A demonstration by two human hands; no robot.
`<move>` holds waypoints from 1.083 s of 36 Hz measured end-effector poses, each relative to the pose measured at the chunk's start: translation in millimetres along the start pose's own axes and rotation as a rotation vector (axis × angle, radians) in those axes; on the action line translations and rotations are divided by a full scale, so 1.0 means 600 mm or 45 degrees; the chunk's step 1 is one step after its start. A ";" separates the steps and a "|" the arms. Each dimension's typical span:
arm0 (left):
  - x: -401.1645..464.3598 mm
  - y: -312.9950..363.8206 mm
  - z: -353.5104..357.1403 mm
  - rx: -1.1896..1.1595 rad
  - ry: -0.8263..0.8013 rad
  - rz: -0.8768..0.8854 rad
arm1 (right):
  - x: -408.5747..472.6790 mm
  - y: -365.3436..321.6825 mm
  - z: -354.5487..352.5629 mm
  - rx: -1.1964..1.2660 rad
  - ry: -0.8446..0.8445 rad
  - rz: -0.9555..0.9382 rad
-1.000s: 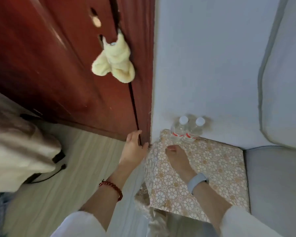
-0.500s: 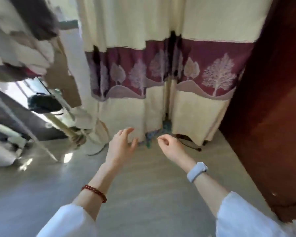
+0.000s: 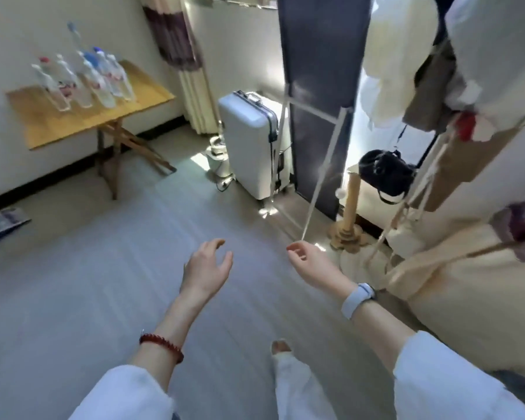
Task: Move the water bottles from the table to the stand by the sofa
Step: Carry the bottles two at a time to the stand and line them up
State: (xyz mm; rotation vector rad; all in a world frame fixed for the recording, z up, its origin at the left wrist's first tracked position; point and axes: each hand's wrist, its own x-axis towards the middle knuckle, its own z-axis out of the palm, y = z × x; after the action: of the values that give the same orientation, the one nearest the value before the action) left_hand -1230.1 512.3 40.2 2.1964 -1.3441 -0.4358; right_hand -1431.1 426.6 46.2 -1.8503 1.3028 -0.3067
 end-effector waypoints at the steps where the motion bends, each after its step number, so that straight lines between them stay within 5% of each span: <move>1: 0.039 -0.017 -0.015 0.006 0.030 -0.032 | 0.048 -0.022 0.010 -0.014 -0.026 -0.031; 12: 0.441 -0.153 -0.257 -0.027 0.372 -0.268 | 0.492 -0.349 0.110 -0.108 -0.293 -0.361; 21: 0.670 -0.380 -0.400 -0.102 0.600 -0.447 | 0.789 -0.595 0.267 -0.094 -0.355 -0.569; 31: 0.999 -0.602 -0.586 -0.162 0.619 -0.472 | 1.109 -0.849 0.411 -0.016 -0.290 -0.534; 39: 1.240 -0.739 -0.614 -0.228 0.540 -0.462 | 1.350 -0.958 0.490 0.063 -0.183 -0.459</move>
State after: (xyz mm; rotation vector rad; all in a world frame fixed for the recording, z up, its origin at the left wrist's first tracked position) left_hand -379.4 111.0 78.3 2.2197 -0.6618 -0.1902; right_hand -520.4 -65.3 84.1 -2.0209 0.8547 -0.3828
